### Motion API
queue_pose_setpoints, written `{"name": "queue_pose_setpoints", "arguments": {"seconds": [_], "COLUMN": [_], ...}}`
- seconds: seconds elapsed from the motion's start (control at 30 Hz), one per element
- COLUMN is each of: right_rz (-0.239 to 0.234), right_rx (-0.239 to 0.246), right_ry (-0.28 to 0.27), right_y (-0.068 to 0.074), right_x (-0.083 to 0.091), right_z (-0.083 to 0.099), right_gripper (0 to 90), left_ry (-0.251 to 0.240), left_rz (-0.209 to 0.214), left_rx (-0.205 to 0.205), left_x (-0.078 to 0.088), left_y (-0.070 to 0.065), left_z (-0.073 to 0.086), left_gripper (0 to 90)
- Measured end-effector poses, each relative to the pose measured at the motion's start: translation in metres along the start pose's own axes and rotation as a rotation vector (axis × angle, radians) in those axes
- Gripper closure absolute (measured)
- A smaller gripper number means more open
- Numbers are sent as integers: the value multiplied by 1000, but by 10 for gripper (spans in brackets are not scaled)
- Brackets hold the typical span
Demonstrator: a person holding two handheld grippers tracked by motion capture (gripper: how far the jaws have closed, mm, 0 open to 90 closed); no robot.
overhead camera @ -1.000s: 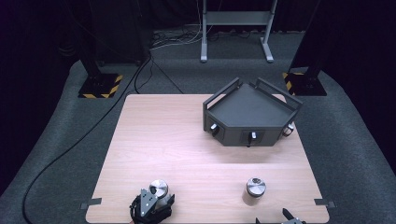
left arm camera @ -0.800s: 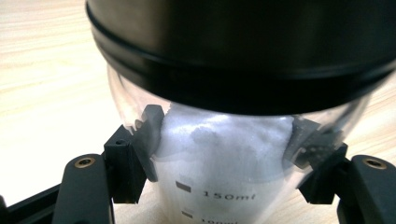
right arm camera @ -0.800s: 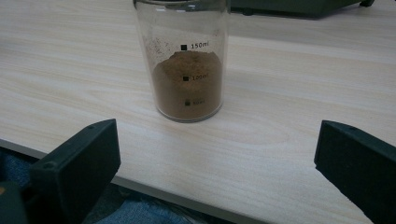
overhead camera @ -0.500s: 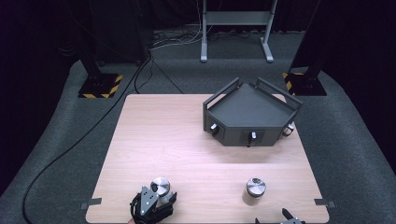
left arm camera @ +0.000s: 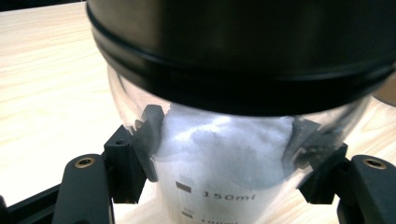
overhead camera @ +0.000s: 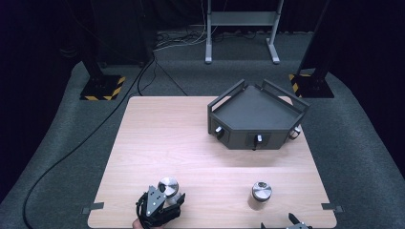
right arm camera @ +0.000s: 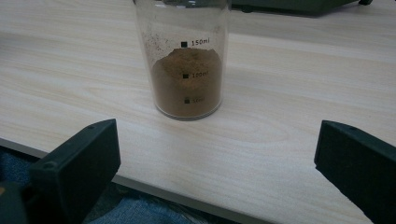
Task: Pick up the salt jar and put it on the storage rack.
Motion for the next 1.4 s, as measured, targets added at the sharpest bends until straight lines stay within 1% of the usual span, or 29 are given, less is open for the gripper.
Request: {"name": "queue_pose_setpoints", "arguments": {"seconds": [0.23, 0.3, 0.57, 0.77, 1.1, 1.4], "right_rz": [0, 0, 0, 1, -2, 1], "right_rx": [4, 5, 4, 1, 3, 4], "right_ry": [2, 3, 5, 5, 8, 12], "right_y": [0, 0, 0, -1, -1, -2], "right_x": [0, 0, -1, 0, 0, -1], "right_z": [0, 0, 0, 0, 0, -1], "right_gripper": [0, 0, 0, 0, 0, 0], "left_ry": [-5, -6, -11, -12, -13, -12], "left_rz": [16, 22, 33, 46, 59, 80], "left_rx": [-17, -28, -52, -71, -87, -96], "left_x": [-4, -6, -10, -16, -23, -30], "left_y": [-2, -4, -5, -6, -6, -7], "left_z": [-7, -11, -21, -30, -39, -45], "left_gripper": [317, 317, 316, 317, 317, 317]}}
Point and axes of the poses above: each handheld gripper's, and its own axes: x roughly backward along the jaws, z roughly out of its underside, y roughly to its left, the point moved 6 cm from there along -x, roughly forward along the jaws, and after that the axes turned 6 degrees about -x, right-handed, at the moved point
